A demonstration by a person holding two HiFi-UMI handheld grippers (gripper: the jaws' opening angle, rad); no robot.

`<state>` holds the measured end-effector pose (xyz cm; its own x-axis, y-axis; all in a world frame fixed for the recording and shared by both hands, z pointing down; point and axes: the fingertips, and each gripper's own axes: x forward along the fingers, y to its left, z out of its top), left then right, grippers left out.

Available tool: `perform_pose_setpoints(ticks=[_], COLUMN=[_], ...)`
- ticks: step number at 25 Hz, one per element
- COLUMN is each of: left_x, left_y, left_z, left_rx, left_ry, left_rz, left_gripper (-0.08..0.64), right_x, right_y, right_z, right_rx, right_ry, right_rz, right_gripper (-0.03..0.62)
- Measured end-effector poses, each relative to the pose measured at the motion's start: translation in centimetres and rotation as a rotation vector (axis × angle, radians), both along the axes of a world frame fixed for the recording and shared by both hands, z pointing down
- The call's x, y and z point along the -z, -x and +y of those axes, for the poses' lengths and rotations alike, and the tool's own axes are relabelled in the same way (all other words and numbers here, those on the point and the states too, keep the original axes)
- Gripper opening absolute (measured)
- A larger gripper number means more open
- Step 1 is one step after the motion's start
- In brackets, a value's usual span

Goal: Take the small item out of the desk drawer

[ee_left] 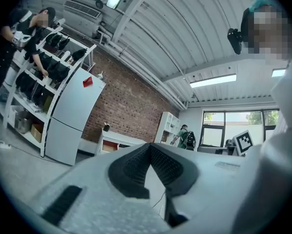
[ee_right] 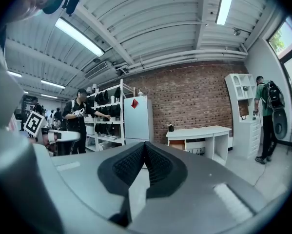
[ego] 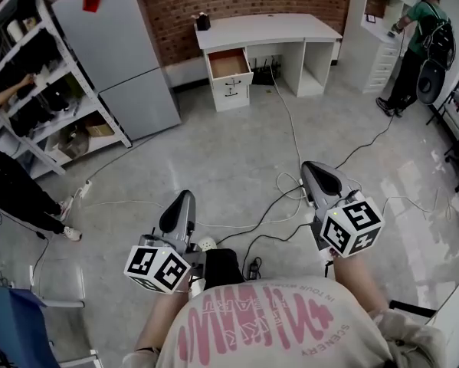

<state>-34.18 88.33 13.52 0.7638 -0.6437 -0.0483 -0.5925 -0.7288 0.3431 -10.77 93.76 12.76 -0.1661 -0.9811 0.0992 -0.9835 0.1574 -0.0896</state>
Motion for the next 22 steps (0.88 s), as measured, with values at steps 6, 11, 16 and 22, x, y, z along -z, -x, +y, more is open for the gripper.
perform_pose_setpoints(ticks=[6,11,16,22], left_x=[-1.9,-3.1,-3.5,-2.6], left_y=[-0.5,-0.9,-1.5,-1.6], left_z=[-2.9,-7.3,-13.9,-22.8], left_rx=[-0.032,-0.041,-0.078,-0.105], left_ry=[0.033,0.067,0.106,0.093], left_rz=[-0.016,-0.004,-0.006,-0.014], left_gripper=[0.002,0.002,0.002,0.003], right_x=[-1.1,-2.5,-2.9,-3.1], right_y=[-0.7,-1.0,-0.7,0.1], right_z=[-2.5,-6.6,-13.3,-21.6], right_rx=[-0.018,-0.022,-0.041,-0.046], right_ry=[0.014,0.07,0.125,0.159], right_rz=[-0.048,-0.055,-0.043,-0.05], right_gripper=[0.012,0.012,0.012,0.012])
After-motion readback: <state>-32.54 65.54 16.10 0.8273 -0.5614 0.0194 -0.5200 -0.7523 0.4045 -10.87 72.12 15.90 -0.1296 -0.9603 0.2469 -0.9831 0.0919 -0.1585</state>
